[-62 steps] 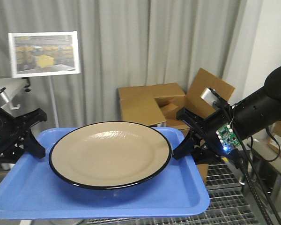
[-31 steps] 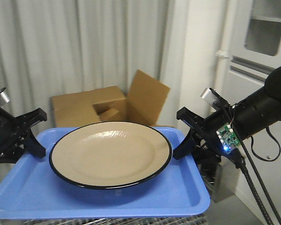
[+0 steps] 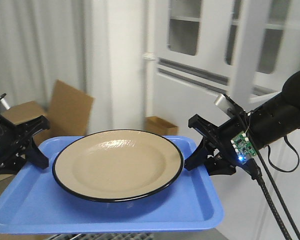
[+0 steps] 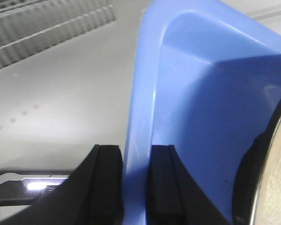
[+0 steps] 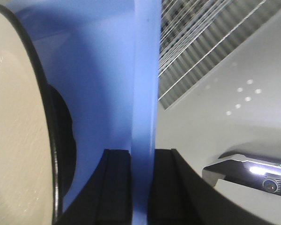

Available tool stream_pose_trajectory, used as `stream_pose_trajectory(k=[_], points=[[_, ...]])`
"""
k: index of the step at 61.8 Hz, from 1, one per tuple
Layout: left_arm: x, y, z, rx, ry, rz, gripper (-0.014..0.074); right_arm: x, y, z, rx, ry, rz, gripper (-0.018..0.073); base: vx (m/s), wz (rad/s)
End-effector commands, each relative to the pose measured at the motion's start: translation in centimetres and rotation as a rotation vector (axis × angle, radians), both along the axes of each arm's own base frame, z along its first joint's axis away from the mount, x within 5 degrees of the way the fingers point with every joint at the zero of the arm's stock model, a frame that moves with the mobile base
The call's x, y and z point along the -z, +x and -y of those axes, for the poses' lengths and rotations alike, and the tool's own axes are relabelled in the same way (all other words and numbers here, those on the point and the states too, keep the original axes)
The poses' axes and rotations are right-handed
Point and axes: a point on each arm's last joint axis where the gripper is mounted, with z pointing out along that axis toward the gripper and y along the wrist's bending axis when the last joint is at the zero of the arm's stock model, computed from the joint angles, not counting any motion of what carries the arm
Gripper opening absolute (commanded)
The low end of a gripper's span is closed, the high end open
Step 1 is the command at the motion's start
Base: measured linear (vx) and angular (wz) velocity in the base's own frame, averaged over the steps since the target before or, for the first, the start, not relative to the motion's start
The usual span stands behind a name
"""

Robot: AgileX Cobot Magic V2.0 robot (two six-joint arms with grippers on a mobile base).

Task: Place disk in tray to left cabinet
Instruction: 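Keep holding the tray with both grippers while driving to the white cabinet, then carry the tray with both grippers toward the lower cabinet shelf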

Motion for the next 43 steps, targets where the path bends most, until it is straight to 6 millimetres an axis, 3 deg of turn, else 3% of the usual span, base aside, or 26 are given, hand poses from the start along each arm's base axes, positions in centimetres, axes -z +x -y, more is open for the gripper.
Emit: stream_pose_trajectory(k=[1,43], points=[[-3.57,-1.60,1.61,0.016,-0.149,0.081,0.0000,-4.19,-2.00,-1.23,-0.042,0.169,0.054,-0.0006,0.06,-0.61],[-3.56,-1.62,1.62,0.017,-0.149,0.079,0.0000,-4.17,-2.00,-1.21,-0.042,0.166,0.054,-0.0006,0.08,-0.60]])
